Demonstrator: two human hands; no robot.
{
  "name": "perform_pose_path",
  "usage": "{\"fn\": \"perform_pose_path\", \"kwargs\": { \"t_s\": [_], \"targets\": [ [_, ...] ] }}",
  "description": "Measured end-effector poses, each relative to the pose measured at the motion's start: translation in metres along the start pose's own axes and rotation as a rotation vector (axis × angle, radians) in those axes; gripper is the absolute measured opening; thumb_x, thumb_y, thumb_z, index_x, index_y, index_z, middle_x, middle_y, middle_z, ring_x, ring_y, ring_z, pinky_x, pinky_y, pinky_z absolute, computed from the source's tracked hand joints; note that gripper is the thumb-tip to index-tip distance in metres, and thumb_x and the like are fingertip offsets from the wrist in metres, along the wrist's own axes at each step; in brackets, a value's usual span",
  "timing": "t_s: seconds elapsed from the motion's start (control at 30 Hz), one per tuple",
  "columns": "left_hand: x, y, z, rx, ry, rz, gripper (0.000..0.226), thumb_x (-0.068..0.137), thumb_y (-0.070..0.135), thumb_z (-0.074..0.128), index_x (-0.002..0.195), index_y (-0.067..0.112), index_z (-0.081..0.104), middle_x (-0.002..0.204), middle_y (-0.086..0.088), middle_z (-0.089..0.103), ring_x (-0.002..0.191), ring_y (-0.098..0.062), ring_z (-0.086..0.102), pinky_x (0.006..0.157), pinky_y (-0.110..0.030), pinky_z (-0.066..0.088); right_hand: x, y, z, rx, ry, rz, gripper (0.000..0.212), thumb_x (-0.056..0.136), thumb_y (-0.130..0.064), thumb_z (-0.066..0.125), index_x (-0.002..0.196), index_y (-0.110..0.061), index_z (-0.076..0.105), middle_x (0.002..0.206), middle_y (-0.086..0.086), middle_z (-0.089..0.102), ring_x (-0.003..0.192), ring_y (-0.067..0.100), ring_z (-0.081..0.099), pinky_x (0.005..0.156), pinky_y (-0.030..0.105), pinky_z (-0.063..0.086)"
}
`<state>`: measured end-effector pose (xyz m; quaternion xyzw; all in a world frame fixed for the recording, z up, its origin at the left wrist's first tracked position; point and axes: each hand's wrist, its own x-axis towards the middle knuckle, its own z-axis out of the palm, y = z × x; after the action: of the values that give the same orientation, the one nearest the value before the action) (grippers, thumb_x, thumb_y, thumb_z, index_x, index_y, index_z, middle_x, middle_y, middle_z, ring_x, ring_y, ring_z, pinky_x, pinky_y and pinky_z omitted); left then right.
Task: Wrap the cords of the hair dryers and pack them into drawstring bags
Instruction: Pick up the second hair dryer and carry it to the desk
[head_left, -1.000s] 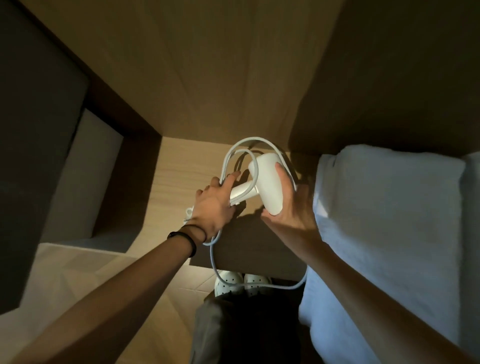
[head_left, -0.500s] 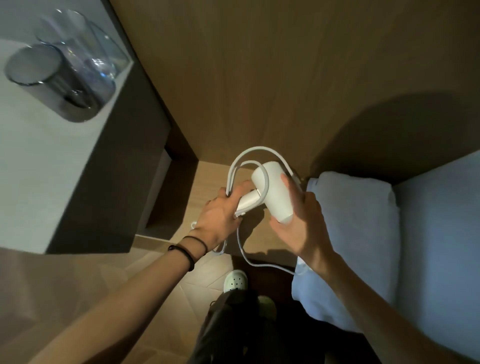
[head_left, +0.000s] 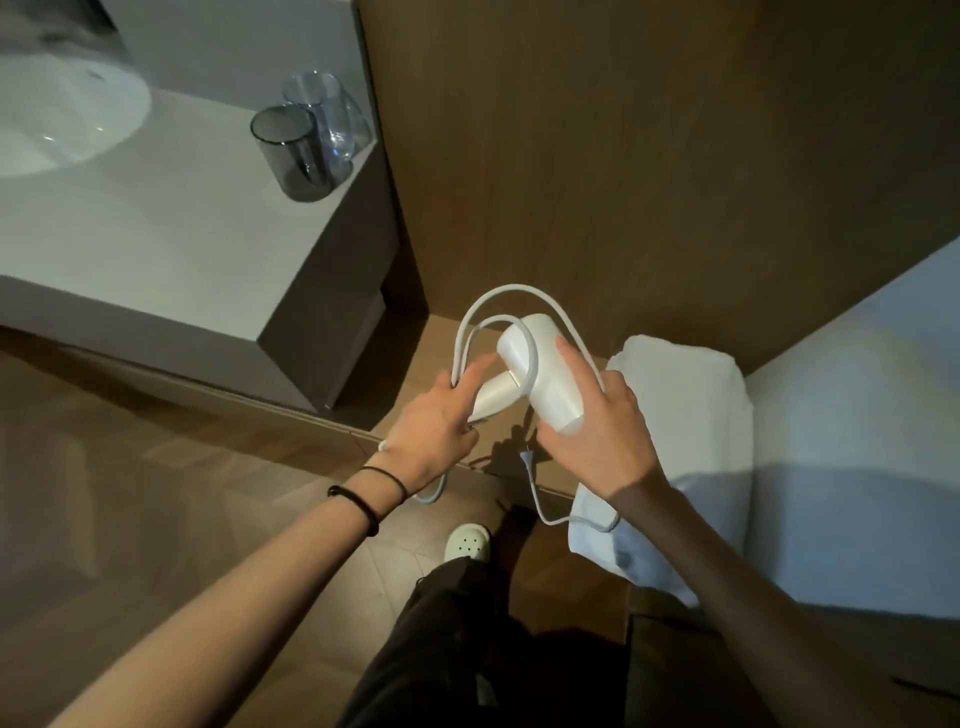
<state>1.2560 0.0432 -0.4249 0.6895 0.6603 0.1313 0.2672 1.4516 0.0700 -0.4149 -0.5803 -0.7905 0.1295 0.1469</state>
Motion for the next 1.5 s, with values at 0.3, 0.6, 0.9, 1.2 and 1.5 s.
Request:
{"fn": "perform_pose_path", "kwargs": {
  "t_s": [0.3,0.6,0.9,1.2,1.5],
  "targets": [
    [-0.126,0.021,-0.027,-0.012,0.172,-0.017,0.089,0.083,0.012,0.063,0.148,0.036,0.008,0.111,-0.004,0.047,0.07,-0.011,0.052,0.066,-0.019,0.047,-0.085,-0.067,-0.064,0.076,-0.081,-0.14,0.092,0.077,-0.038,0.072,0.145,-0.041,0.01,0.123,0.003,0.041,0.102,0.015,0.045,0.08,0.026,0.05],
    [-0.232,-0.017,-0.062,-0.015,0.251,-0.085,0.087,0.081,0.012,0.066,0.147,0.033,0.013,0.112,-0.004,0.053,0.08,-0.01,0.053,0.074,-0.019,0.048,-0.131,-0.154,-0.063,0.066,-0.151,-0.251,0.09,0.078,-0.04,0.071,0.145,-0.044,0.01,0.128,0.0,0.04,0.108,0.016,0.044,0.082,0.023,0.046],
    [-0.313,-0.12,-0.123,-0.024,0.335,-0.151,0.085,0.08,0.016,0.064,0.147,0.034,0.015,0.121,-0.005,0.05,0.085,-0.015,0.053,0.07,-0.02,0.044,-0.139,-0.291,-0.021,0.011,-0.169,-0.37,0.087,0.08,-0.046,0.067,0.145,-0.044,0.01,0.124,0.0,0.042,0.105,0.016,0.047,0.074,0.022,0.044],
    [-0.378,-0.261,-0.214,0.016,0.39,-0.214,0.084,0.079,0.016,0.062,0.147,0.035,0.016,0.12,-0.006,0.05,0.076,-0.019,0.055,0.064,-0.028,0.047,-0.122,-0.46,0.047,0.053,-0.137,-0.44,0.084,0.078,-0.046,0.065,0.145,-0.045,0.013,0.121,0.002,0.047,0.102,0.018,0.051,0.07,0.027,0.051],
    [-0.416,-0.394,-0.298,0.04,0.511,-0.369,0.083,0.079,0.013,0.06,0.147,0.035,0.016,0.115,-0.006,0.049,0.082,-0.027,0.059,0.065,-0.034,0.048,-0.066,-0.62,0.11,0.092,-0.184,-0.578,0.082,0.077,-0.043,0.062,0.144,-0.048,0.015,0.112,0.003,0.049,0.101,0.021,0.05,0.065,0.033,0.046]
  ]
}}
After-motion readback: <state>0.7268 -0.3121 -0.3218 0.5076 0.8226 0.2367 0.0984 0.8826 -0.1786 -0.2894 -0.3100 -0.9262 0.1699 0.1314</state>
